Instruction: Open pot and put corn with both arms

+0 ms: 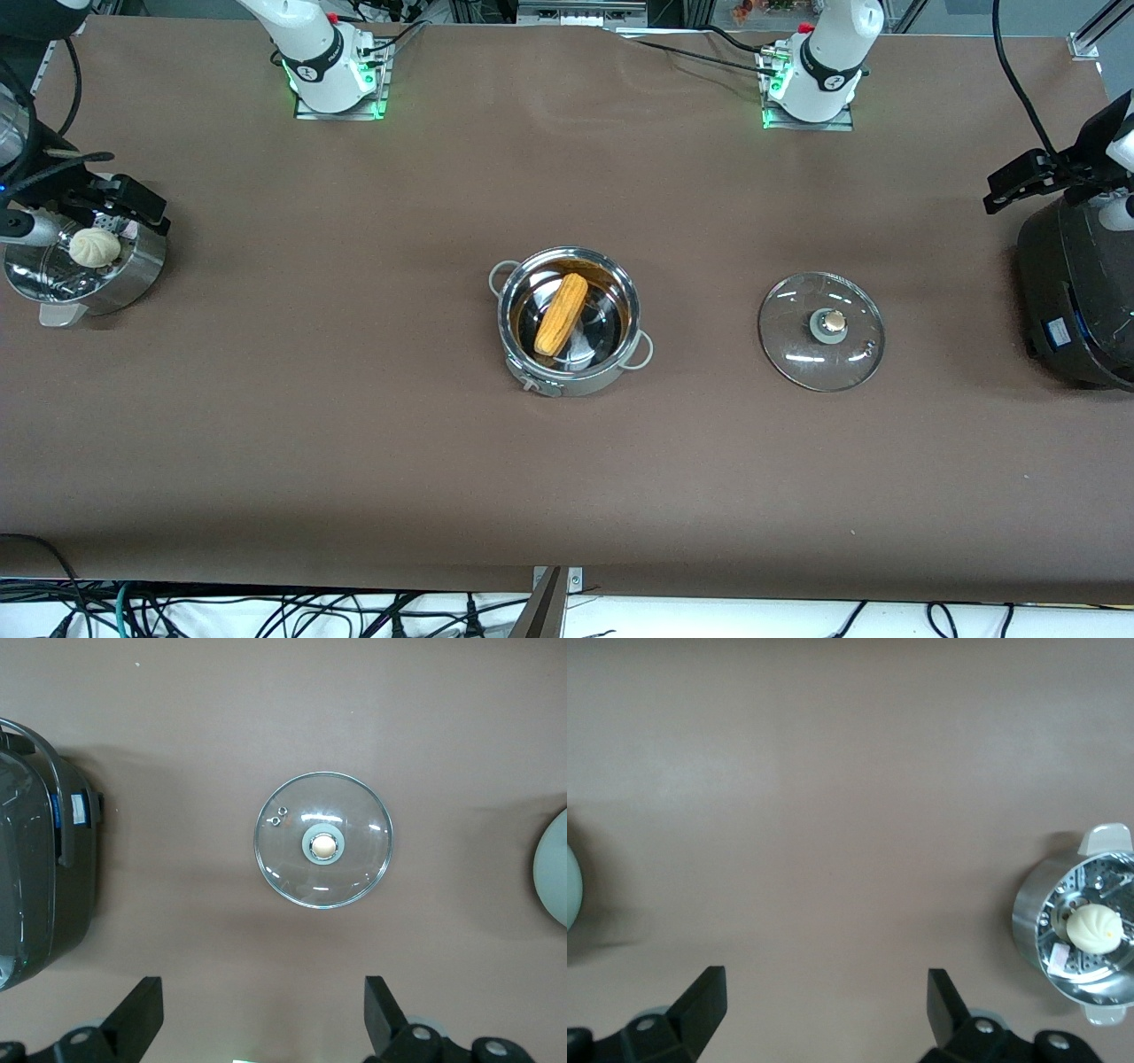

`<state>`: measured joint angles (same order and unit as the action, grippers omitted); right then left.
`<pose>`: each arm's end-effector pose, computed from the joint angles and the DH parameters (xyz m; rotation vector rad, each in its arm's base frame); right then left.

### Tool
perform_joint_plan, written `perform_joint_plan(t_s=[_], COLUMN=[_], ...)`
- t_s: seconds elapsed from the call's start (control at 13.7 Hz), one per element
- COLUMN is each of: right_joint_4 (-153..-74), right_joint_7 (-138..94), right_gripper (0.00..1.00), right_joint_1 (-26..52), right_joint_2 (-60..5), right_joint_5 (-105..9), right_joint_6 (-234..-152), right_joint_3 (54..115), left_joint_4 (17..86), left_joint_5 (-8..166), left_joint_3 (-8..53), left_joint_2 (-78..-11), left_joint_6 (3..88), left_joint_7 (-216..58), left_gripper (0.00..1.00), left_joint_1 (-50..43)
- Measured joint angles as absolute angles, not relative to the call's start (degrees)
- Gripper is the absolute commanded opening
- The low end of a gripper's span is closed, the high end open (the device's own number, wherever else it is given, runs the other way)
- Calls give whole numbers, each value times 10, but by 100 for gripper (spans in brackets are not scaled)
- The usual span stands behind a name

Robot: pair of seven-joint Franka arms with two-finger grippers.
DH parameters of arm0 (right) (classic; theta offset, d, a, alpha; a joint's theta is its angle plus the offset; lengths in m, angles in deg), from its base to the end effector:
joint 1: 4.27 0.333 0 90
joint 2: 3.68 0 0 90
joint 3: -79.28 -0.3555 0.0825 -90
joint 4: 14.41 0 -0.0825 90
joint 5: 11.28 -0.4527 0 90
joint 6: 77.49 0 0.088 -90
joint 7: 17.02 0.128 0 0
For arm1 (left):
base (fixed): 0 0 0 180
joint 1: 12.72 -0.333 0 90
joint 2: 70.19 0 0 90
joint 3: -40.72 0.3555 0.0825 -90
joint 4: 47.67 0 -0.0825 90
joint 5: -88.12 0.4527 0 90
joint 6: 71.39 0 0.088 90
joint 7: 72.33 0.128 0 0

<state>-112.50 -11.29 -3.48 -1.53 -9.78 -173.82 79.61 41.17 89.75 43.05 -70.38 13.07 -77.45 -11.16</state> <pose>0.6168 0.0018 0.5992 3.1131 -0.1389 0.0128 0.6103 0.0121 0.6479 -3.1043 -0.1624 0.1120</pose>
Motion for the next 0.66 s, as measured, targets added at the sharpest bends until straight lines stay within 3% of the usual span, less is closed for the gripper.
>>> perform_joint_plan(t_s=[0.66], right_joint_4=[-1077], right_joint_7=[-113], right_gripper=[100], right_joint_1=[-17], right_joint_2=[-55], right_joint_5=[-98], right_joint_6=[-1712], right_joint_3=[807], left_joint_4=[404], left_joint_5=[898], left_joint_3=[431], left_joint_2=[-704], left_joint_6=[131], left_joint_7=[-776], left_gripper=[100], left_joint_1=[-125])
